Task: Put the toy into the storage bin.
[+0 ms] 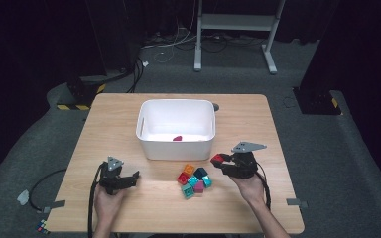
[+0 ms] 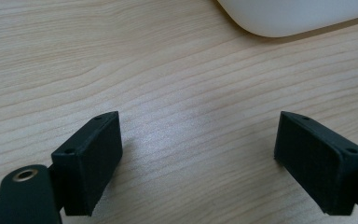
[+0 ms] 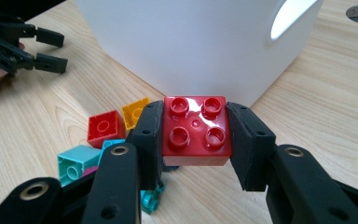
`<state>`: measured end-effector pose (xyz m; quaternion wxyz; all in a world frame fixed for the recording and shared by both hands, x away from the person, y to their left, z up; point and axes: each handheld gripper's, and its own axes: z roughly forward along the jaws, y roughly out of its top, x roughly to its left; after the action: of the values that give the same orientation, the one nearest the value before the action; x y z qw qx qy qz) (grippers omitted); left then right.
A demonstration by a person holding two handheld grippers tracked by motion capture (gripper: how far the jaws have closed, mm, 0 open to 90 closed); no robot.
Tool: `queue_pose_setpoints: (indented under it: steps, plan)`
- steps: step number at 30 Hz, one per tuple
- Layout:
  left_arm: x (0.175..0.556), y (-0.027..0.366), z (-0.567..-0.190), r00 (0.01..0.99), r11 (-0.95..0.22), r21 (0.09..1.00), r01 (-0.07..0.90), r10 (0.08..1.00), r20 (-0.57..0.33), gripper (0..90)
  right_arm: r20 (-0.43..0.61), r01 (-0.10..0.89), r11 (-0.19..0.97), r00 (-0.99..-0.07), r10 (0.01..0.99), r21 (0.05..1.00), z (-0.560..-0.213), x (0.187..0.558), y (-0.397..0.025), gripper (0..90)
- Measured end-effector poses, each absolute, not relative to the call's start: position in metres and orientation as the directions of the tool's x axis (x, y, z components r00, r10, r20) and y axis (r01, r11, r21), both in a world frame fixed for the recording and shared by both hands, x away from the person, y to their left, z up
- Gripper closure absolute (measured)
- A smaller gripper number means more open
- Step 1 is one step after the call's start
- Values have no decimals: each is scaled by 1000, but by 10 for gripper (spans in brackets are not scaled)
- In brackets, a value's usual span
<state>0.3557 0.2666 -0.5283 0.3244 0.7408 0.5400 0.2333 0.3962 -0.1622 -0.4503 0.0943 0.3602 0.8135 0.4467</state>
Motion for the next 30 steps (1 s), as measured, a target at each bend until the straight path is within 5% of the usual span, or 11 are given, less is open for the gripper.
queue_pose_setpoints:
  steps: [30]
  plan:
    - [356,266,-528,318,-212,734,645,948,-6,148,164,466,347,-757,632,814,-418,395,-169,591]
